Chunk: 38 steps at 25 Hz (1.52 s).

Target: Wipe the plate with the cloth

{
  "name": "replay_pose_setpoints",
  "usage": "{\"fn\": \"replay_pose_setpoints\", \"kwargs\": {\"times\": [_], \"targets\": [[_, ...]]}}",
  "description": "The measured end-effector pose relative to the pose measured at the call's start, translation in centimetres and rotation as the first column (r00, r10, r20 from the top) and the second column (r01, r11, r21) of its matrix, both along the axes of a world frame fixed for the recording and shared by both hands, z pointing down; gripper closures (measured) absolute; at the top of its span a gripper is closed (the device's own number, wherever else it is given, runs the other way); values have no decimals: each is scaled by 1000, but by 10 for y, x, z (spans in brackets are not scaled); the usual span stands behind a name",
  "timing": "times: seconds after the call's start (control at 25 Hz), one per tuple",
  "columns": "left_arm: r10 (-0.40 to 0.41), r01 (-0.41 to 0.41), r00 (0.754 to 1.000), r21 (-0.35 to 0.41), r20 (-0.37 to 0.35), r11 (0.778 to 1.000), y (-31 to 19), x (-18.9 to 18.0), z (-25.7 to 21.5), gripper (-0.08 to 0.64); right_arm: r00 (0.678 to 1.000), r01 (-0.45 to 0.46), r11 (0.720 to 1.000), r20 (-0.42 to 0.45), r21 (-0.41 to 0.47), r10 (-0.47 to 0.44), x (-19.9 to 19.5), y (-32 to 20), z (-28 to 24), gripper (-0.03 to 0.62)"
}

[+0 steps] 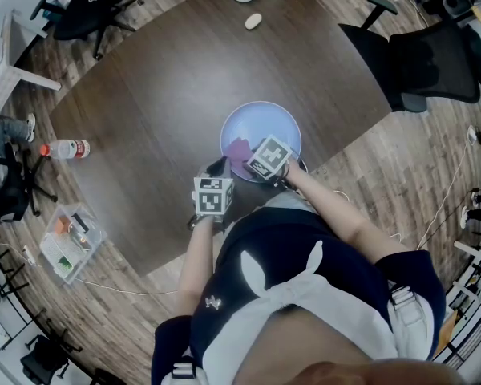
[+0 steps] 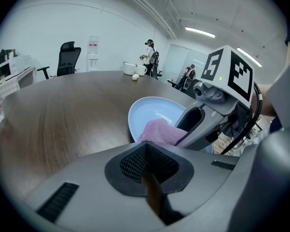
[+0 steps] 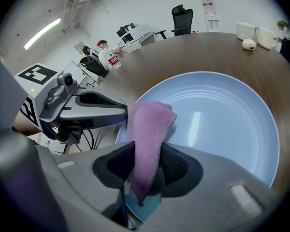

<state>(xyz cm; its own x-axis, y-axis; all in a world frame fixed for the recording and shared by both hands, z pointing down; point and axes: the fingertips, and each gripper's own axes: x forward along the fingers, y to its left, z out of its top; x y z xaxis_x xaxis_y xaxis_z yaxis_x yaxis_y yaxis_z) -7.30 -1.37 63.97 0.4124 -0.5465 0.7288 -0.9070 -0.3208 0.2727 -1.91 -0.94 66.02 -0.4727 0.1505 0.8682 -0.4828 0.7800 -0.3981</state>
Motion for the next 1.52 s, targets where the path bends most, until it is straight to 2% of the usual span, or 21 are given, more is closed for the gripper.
{"fn": "replay_pose_setpoints", "kwargs": {"times": [0.24, 0.52, 0.76, 1.2, 1.52], "targets": [[5, -5, 1000, 2, -3, 1000, 1, -1, 0, 555, 999, 44, 999, -20, 12, -44, 5, 5, 1, 443], [4, -4, 1000, 5, 5, 1000, 3, -3, 4, 555, 987, 134, 990, -94, 40, -130, 14, 12, 2, 443], [5, -5, 1000, 6, 1, 1000, 2, -2, 3, 555, 978, 168, 985, -131, 30, -163, 22, 14, 4, 443], [10, -10, 1000, 8, 1, 1000, 0, -3, 0, 555, 958, 183, 982, -217, -44, -188, 46, 13, 7, 443], [15, -15, 1000, 7, 10, 1000, 3, 0, 4, 555, 958, 131, 986, -244, -101, -152, 68, 8, 6, 443]]}}
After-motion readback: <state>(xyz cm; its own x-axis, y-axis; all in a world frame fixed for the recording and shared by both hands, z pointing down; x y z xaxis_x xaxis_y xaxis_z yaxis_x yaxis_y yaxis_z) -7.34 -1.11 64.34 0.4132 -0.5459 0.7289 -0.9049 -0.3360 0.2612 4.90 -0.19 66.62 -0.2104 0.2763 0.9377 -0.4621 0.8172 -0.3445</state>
